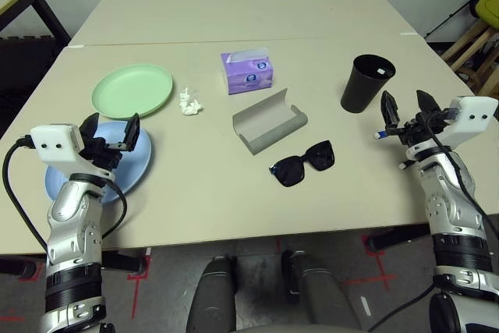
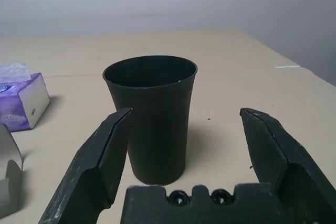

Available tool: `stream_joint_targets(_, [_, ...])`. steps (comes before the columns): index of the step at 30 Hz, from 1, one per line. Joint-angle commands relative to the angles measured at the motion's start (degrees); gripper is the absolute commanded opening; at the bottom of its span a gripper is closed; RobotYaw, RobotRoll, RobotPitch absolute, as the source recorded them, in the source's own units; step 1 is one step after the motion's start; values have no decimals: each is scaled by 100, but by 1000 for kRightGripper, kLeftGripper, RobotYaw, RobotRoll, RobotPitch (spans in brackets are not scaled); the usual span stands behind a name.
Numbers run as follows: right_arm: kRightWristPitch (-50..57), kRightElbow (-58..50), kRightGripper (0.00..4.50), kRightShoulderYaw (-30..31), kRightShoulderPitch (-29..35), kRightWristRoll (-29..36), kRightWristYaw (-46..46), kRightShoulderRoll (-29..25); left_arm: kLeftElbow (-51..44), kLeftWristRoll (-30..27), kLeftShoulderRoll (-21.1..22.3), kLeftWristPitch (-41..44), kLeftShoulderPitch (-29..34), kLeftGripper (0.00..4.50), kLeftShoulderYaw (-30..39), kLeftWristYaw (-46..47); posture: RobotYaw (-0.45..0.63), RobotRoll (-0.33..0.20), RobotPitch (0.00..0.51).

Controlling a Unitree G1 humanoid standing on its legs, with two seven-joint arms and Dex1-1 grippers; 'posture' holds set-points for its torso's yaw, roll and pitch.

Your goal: Organize and tidy the items on the table.

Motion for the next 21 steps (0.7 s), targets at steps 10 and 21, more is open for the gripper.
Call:
stream_joint_targets(10, [-19,12,4500,15,27,-26,81,-32,-27,34,-11,46,44,4467,-37,3,97,0,121])
stream_joint_targets(21, [81,34,4500,61,21,-33,243,-129,-65,24,-13,70,71,4467,-69,-11,104,0,123])
